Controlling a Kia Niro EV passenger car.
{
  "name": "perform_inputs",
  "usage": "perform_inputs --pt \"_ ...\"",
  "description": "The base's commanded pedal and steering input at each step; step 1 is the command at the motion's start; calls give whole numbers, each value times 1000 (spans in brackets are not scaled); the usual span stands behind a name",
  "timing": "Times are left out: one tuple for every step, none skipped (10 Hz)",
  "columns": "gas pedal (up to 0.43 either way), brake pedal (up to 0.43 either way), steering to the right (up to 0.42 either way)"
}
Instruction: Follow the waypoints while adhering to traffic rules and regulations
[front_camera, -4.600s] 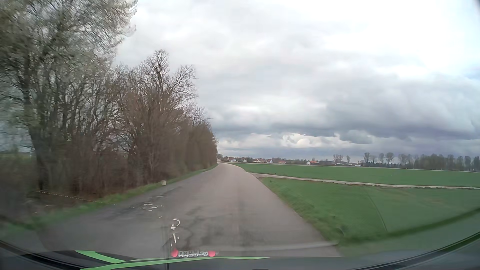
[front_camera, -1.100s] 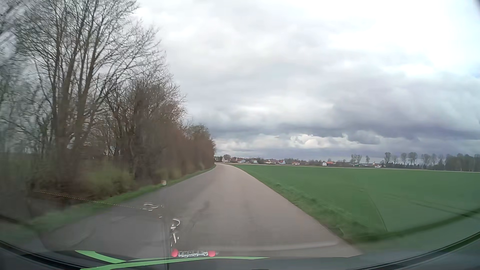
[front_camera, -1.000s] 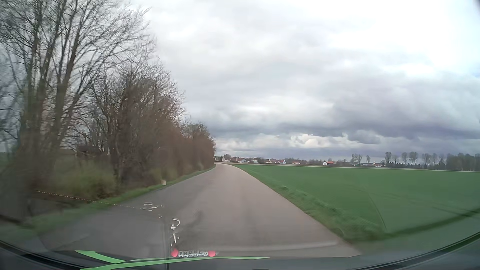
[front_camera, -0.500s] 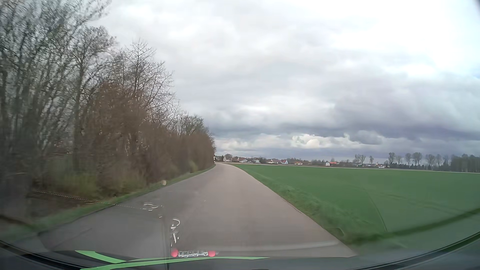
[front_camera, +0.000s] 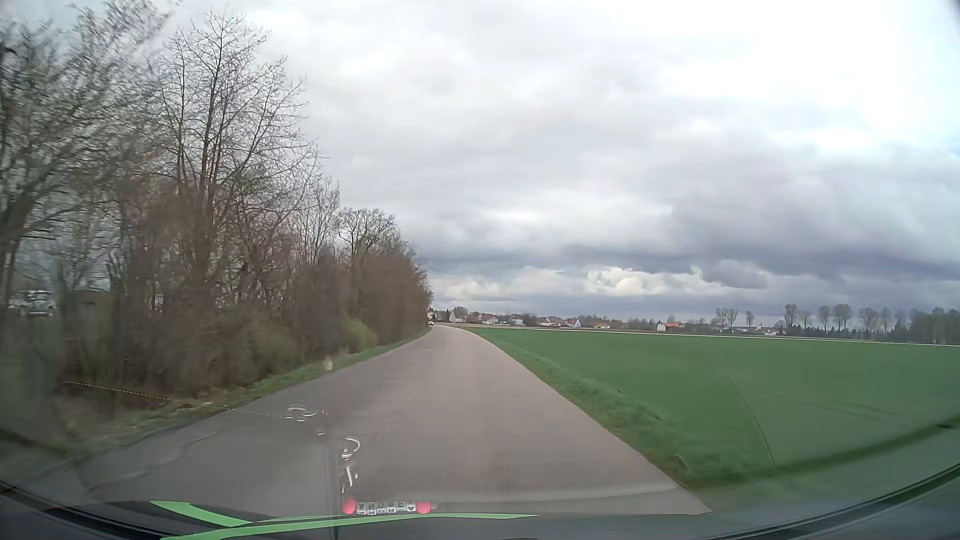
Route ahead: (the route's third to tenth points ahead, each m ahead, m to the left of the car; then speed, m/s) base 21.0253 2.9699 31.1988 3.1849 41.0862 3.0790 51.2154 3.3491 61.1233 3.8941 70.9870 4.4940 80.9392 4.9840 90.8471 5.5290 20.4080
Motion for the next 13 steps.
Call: perform_inputs --pt "177 0 1" --pt "177 0 0" --pt "177 0 0" --pt "177 0 0" --pt "177 0 0" --pt "177 0 0" --pt "177 0 0" --pt "189 0 0" --pt "189 0 0" --pt "189 0 1" --pt "189 0 1" --pt "189 0 1" --pt "197 0 3"
